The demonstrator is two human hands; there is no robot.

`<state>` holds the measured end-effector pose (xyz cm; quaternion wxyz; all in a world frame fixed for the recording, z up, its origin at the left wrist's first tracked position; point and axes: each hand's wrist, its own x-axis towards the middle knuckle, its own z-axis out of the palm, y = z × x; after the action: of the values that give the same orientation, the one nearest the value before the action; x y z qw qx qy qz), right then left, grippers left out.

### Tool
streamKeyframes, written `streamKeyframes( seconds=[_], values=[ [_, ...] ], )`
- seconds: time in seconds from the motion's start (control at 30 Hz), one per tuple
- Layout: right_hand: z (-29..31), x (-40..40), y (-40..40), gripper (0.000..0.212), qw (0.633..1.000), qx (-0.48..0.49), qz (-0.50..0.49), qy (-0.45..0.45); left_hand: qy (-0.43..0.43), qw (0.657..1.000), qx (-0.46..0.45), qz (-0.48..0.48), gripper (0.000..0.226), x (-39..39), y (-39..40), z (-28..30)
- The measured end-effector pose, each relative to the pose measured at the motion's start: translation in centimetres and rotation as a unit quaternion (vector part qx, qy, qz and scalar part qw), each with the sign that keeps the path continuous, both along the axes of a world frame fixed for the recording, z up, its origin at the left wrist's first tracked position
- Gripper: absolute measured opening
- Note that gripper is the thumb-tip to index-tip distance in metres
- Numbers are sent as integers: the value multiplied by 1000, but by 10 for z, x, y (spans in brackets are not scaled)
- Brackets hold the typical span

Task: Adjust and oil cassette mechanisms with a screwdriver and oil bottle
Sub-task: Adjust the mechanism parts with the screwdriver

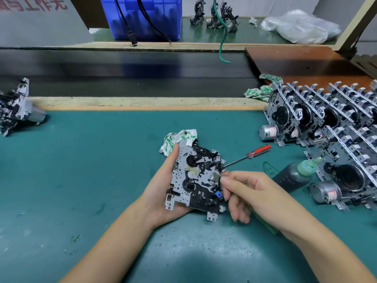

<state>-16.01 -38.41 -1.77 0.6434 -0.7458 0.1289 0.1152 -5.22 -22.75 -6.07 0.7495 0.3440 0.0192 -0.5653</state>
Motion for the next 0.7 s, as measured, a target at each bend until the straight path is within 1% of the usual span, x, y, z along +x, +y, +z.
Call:
streamKeyframes(
  seconds=[0.07,0.13,0.33,0.53,0.7],
  values=[
    [-1,-1,0,38,999,-40,6,6,-2,1000,-3,1,70,0,0,-1],
    [1,-1,-1,42,998,-51,12,17,-3,1000,-10,-4,72,0,0,-1],
    [6,0,2,47,996,-3,29,80,-3,999,-31,-12,76,-1,0,1],
    [2,1,6,50,996,-8,33,78,-4,1000,-28,-11,76,-2,1,2],
    [0,1,5,59,995,-5,41,87,-17,1000,-7,3,74,-4,0,4]
  ],
)
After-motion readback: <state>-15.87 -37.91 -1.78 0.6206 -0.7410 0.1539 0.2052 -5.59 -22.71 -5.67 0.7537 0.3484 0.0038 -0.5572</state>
